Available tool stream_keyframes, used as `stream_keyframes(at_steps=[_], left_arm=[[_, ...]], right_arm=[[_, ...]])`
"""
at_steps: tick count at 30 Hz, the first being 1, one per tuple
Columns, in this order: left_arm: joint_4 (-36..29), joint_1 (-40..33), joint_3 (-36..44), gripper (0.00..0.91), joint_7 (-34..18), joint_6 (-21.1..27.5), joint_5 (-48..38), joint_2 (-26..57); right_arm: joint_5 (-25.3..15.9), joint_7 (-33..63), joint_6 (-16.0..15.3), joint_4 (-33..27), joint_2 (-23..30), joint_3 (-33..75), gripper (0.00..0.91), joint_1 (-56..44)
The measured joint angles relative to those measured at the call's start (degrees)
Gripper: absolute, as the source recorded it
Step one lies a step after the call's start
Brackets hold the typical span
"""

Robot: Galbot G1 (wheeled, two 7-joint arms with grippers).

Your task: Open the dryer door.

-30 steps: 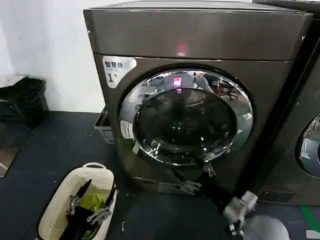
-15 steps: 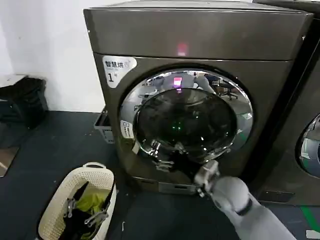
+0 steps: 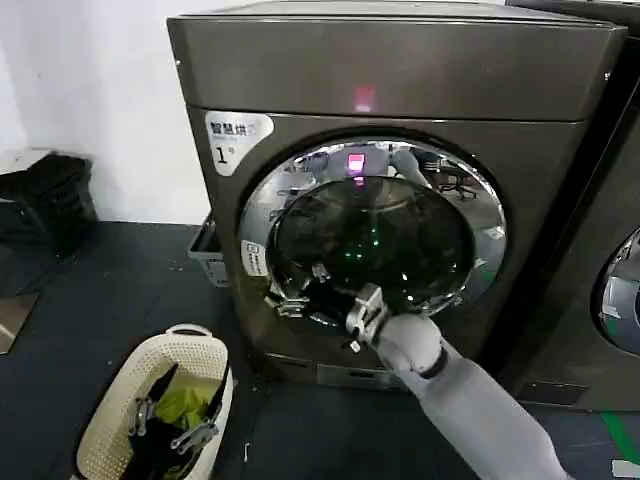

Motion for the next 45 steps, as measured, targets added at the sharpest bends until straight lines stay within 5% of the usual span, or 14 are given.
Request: stream_keyframes(at_steps=[10,19,22,35,45], left_arm=[[0.32,-0.54,0.26,0.907,0.02,0.15,-0.19,-0.01],[2.16,-2.57,-1.1,0.907,-0.1,2.3,-2.83,2.33],[2.89,-3.91,-2.67,0.907,-0.6,3.84,-5.73,4.16],[10.13,-13.74,-8.28,0.907,-3.58,5.07,-16.92,18.52],[13.89,-21.41,-5.05,0.907,-7.67,12.16,-18.11,25.44]], right_arm=[[0.57,0.06,1.1,-0.67,1.89,-0.83,0.907,0.67],[2.35,-3.9,-1.78,2.24,-0.36,-0.01,0.907,0.46],[4.59,-7.34,-4.32,3.38,-1.48,0.86,0.907,0.01],[5.65,-23.55,-4.29,6.46,-5.68,5.06,0.907,-2.54],[5.44,-35.55,-4.97,9.21,-8.38,9.15,0.907,-6.23]])
